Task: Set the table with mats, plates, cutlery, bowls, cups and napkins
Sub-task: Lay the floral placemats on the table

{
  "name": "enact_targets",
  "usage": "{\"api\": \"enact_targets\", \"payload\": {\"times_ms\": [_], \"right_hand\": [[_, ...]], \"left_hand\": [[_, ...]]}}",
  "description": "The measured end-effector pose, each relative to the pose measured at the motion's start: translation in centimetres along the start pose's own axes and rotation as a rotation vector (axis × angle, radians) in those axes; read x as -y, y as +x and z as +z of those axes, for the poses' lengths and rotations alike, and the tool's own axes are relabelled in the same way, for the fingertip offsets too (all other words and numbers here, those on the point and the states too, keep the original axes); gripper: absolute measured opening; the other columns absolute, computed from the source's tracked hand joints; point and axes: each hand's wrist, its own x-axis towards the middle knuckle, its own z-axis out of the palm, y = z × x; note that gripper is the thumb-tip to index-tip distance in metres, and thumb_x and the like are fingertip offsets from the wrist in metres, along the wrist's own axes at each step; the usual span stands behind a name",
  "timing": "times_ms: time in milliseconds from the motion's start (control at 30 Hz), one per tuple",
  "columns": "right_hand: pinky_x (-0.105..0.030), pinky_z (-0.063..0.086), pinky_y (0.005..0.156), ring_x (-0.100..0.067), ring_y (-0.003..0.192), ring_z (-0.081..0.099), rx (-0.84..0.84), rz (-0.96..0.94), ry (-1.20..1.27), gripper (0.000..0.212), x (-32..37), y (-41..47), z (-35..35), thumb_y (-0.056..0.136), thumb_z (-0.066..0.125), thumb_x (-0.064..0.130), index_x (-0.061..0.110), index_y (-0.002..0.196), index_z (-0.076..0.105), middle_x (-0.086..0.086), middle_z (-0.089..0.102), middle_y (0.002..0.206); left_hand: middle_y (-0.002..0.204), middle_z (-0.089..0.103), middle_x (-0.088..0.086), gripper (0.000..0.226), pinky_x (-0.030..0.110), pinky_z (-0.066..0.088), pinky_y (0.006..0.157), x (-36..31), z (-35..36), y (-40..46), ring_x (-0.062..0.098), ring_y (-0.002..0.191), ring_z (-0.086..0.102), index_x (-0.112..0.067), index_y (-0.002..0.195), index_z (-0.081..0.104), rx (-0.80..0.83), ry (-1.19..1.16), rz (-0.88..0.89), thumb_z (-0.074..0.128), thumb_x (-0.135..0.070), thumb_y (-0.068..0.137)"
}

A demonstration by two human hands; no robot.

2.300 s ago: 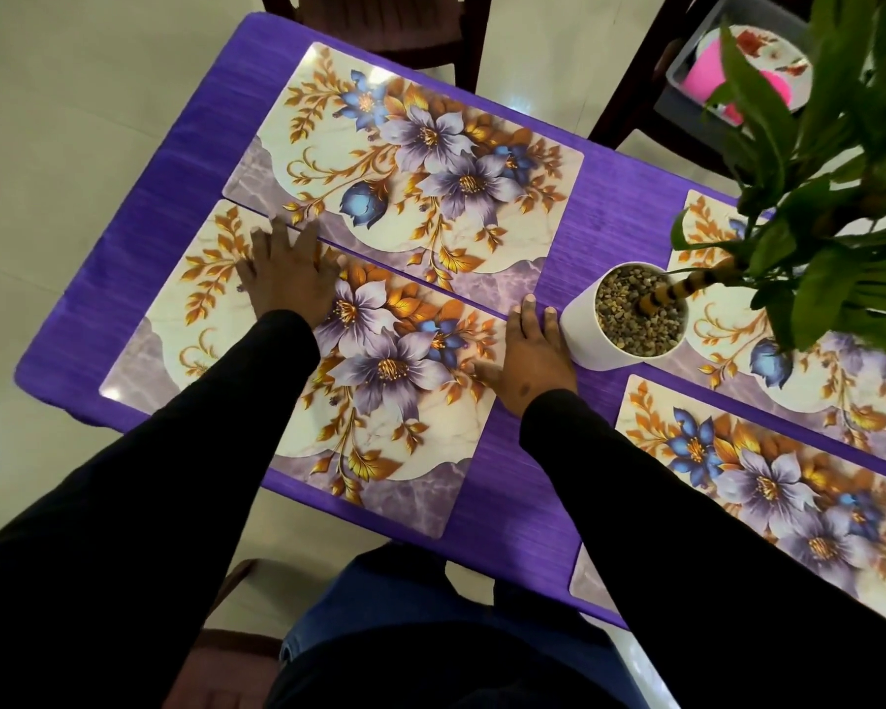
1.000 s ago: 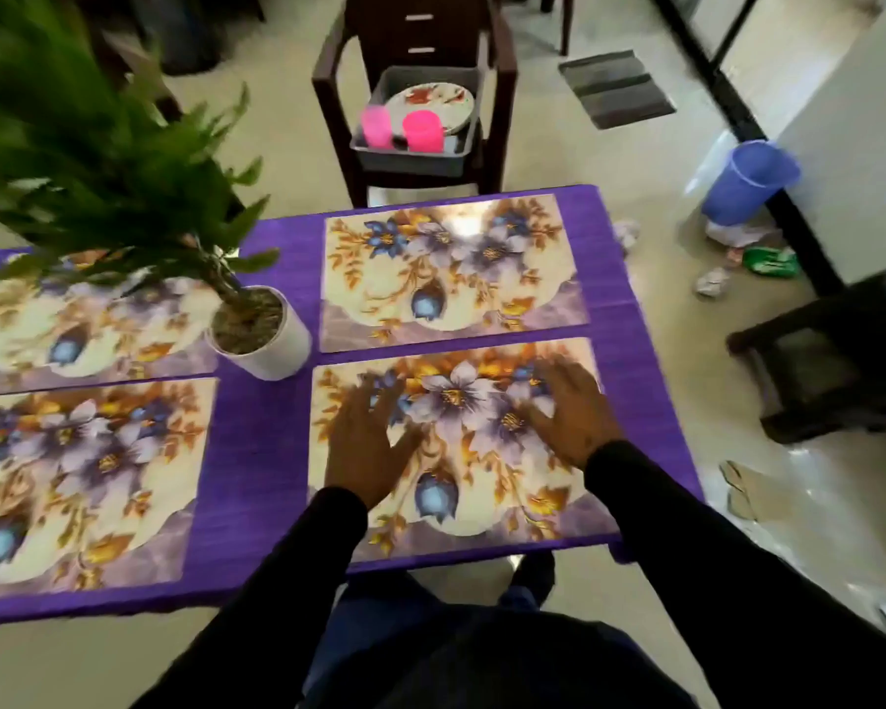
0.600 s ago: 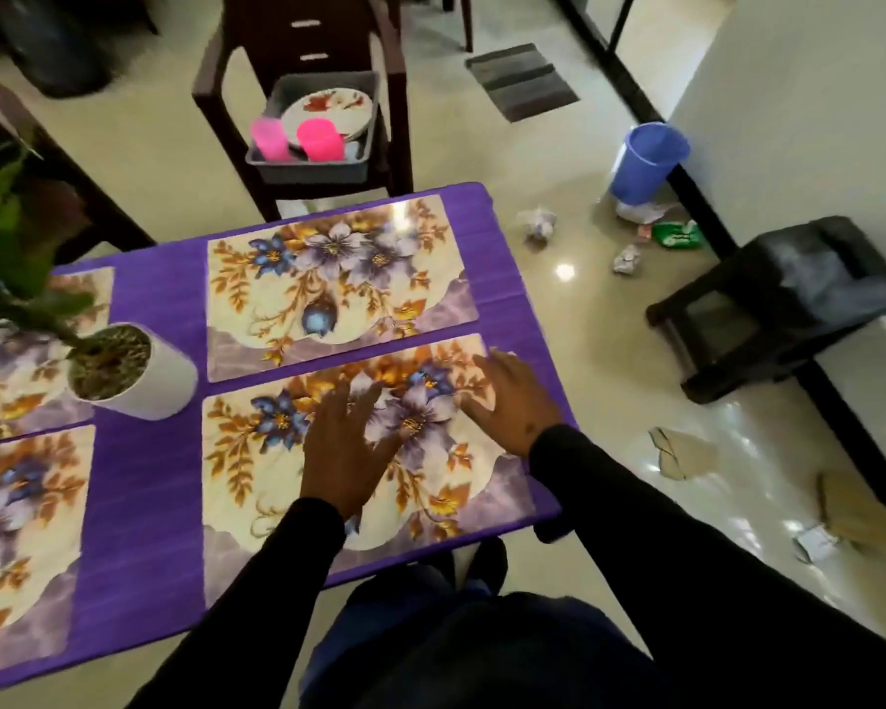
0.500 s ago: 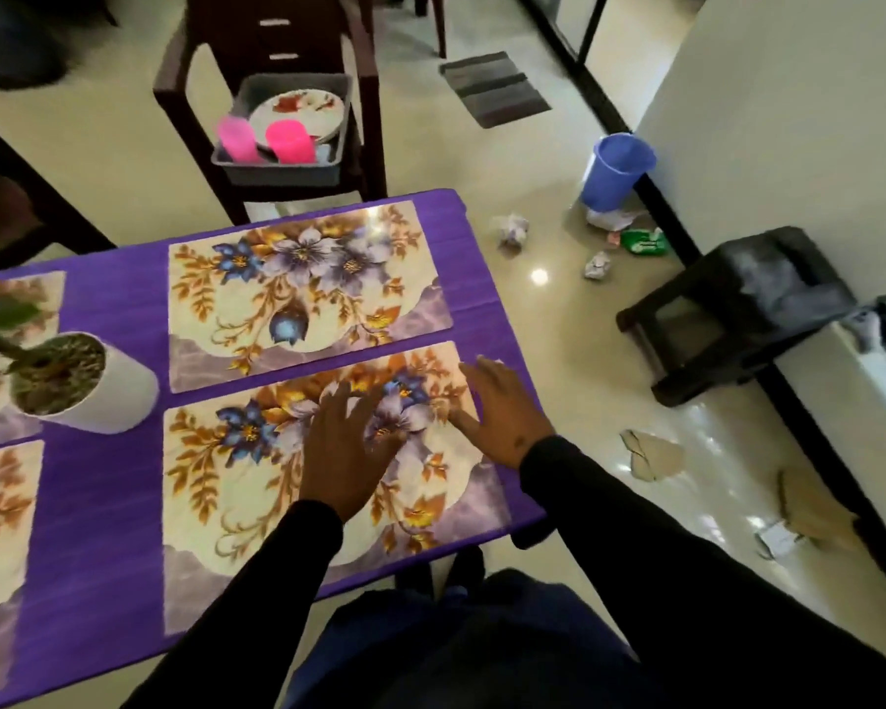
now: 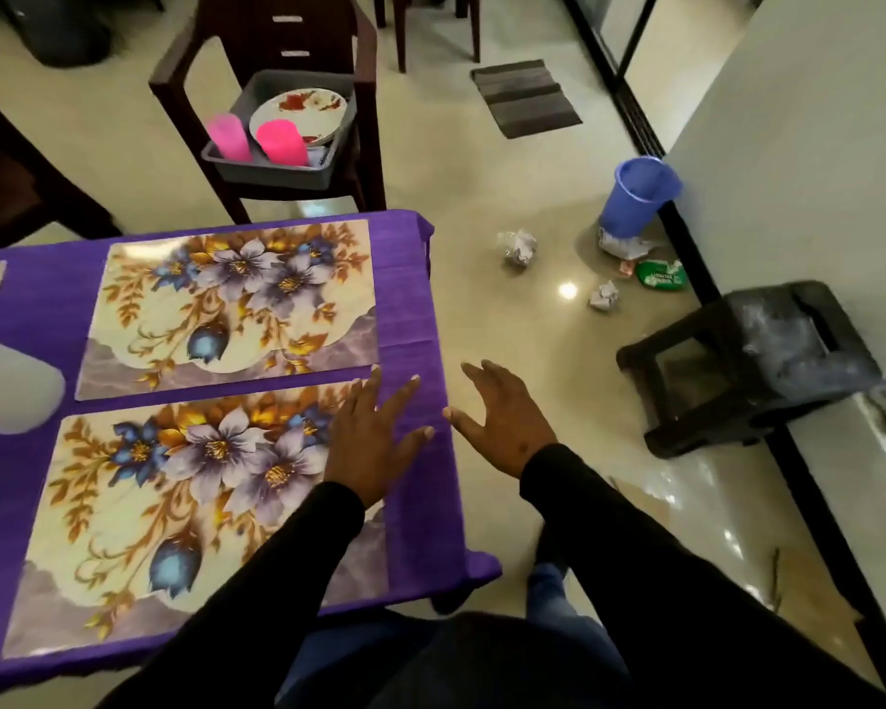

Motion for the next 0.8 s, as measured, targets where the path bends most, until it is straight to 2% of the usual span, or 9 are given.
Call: {"api": "enact_targets", "payload": {"times_ms": [100,233,367,567,700,800], "right_hand": [[-0.034,0.021,0.119,-0.023,0.148,0.02,0.028,-0.045,0.009,0.071,-4.6,1.2,-3.5,0.094,0.055,0.053,0.023,0.154,0.03,-0.008,0.027,0.16],[-0.032,0.02,0.119,-0.023,0.148,0.02,0.078,-0.1,0.018,0.072,-9.0,3.0,-7.9,0.094,0.055,0.054,0.023,0.154,0.031,-0.01,0.029,0.159],[-0.035,0.023,0.119,-0.024,0.148,0.02,0.116,-0.164,-0.021,0.072,-11.8,5.3,-11.8,0.094,0.054,0.055,0.023,0.154,0.029,-0.01,0.027,0.159],[-0.031,0.03,0.11,-0.022,0.139,0.033,0.084,-0.253,-0.002,0.066,-12.4,9.5,-15.6,0.094,0.057,0.051,0.021,0.15,0.038,-0.004,0.044,0.149],[-0.029,0.029,0.11,-0.022,0.137,0.034,0.142,-0.336,-0.012,0.061,-11.2,12.6,-16.0,0.094,0.059,0.047,0.02,0.147,0.043,-0.006,0.05,0.144],[-0.032,0.03,0.113,-0.023,0.138,0.034,0.213,-0.441,-0.046,0.062,-10.1,15.5,-16.8,0.094,0.06,0.046,0.02,0.148,0.043,-0.006,0.048,0.147]], "left_hand": [[0.166,0.021,0.013,0.078,0.052,0.027,0.121,-4.2,1.3,1.8,0.039,0.152,0.021,-0.039,0.154,0.037,-0.023,0.023,-0.077,0.045,-0.076,0.085],[0.168,0.015,0.009,0.072,0.051,0.02,0.123,-9.3,3.1,4.5,0.035,0.155,0.013,-0.039,0.155,0.034,-0.051,-0.021,-0.181,0.058,-0.062,0.092],[0.167,0.019,0.011,0.072,0.053,0.02,0.122,-12.7,4.2,7.6,0.036,0.154,0.015,-0.038,0.155,0.036,-0.09,-0.081,-0.238,0.064,-0.055,0.091],[0.164,0.028,0.012,0.069,0.048,0.023,0.121,-15.2,4.7,10.2,0.033,0.152,0.022,-0.036,0.153,0.041,-0.116,-0.135,-0.273,0.065,-0.054,0.091],[0.164,0.031,0.006,0.067,0.047,0.026,0.12,-15.8,4.4,11.7,0.028,0.151,0.025,-0.04,0.152,0.04,-0.148,-0.206,-0.338,0.062,-0.058,0.091],[0.163,0.033,0.004,0.069,0.049,0.031,0.119,-15.9,3.8,14.1,0.025,0.15,0.029,-0.04,0.15,0.042,-0.156,-0.247,-0.367,0.058,-0.066,0.089]]}}
